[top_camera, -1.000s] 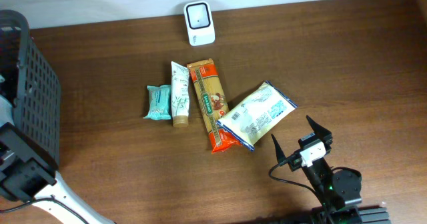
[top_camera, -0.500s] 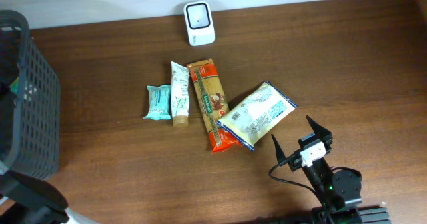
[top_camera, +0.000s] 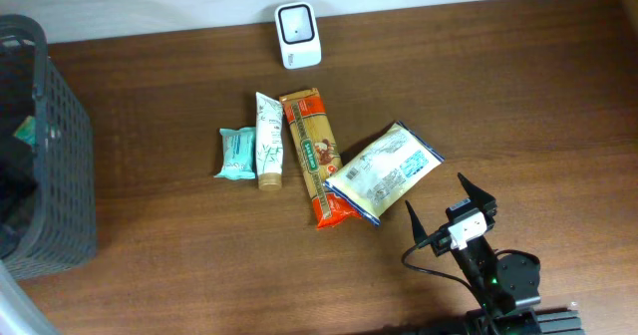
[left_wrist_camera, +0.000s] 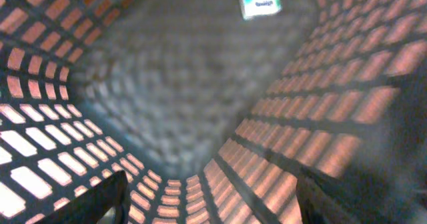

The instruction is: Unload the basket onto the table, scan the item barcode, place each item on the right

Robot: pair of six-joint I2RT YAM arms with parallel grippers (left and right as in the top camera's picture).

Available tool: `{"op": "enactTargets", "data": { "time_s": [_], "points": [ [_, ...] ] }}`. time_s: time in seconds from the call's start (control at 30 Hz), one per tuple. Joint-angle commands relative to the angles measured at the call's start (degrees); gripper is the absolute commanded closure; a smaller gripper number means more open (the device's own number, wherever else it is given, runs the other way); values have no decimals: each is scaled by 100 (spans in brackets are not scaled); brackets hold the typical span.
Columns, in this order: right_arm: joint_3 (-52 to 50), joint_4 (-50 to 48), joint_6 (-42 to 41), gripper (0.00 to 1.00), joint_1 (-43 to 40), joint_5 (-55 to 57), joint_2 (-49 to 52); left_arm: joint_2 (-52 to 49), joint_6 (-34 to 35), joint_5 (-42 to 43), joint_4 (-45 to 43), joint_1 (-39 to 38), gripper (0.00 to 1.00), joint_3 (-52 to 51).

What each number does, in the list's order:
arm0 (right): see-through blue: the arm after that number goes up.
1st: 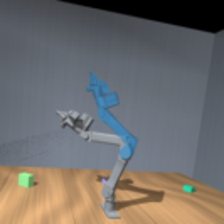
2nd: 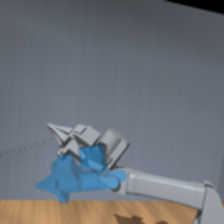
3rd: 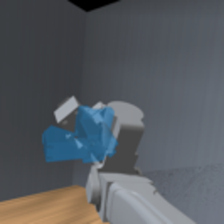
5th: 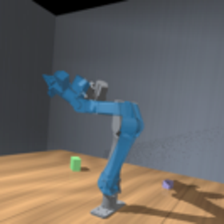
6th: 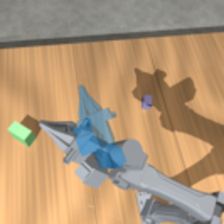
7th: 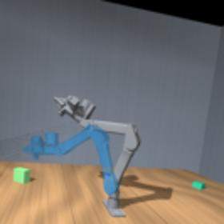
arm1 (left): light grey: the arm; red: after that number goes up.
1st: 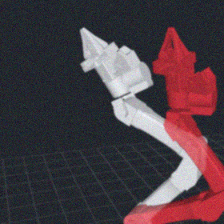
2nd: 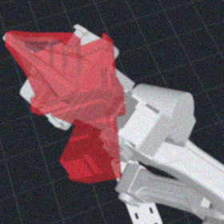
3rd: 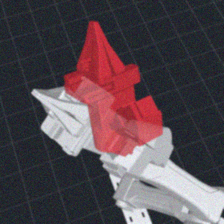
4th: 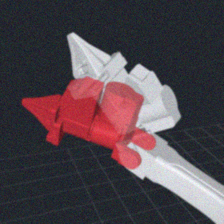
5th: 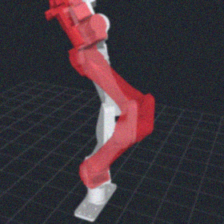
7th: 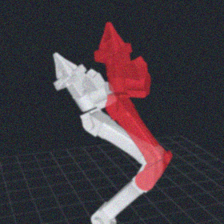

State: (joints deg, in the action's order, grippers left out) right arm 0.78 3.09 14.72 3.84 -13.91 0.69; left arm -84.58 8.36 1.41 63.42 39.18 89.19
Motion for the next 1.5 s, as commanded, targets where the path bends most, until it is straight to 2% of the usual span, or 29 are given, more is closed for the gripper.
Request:
{"op": "enactTargets", "data": {
  "time_s": [0.0,0.2,0.43,0.53,0.6,0.87,0.93,1.0,1.07,1.1,1.17,1.23,1.33,1.43,1.47],
  "points": [
    [-46,15,-81,1,-15,48,-33,31,44,-11,-39,221,20,-549],
    [-46,15,-81,2,-15,48,-33,291,44,114,11,243,21,-546],
    [-46,17,-81,1,-15,48,-33,1405,44,138,173,535,18,-546],
    [-46,15,-79,1,-15,48,-33,1764,-229,861,-192,535,18,-546],
    [-46,15,-79,2,-15,48,-33,1945,-275,975,-358,518,18,-546],
    [-46,15,-81,2,-15,48,-33,1626,-286,960,-424,520,9,-546],
    [-46,15,-81,1,-15,48,-33,1414,-310,933,-424,520,13,-549],
    [-46,15,-81,1,-15,48,-33,1220,-343,1010,-542,507,24,-546],
    [-46,15,-79,1,-15,48,-33,1255,-890,1932,-852,485,29,-546],
    [-44,15,-81,1,-15,48,-33,1360,-1338,2577,-1156,387,29,-544],
    [-46,15,-81,1,-15,48,-33,1523,-1563,2557,-1784,48,23,-546],
    [-46,15,-81,1,-15,48,-33,1486,-1606,2583,-1906,-70,21,-546],
    [-46,15,-81,1,-15,48,-33,1189,-2553,3126,-1591,-632,22,-546],
    [-44,15,-81,1,-15,48,-33,772,-2553,3097,-1062,-1386,25,-546],
    [-46,15,-81,1,-15,48,-33,590,-2389,2828,-791,-1672,25,-546]
  ]
}}
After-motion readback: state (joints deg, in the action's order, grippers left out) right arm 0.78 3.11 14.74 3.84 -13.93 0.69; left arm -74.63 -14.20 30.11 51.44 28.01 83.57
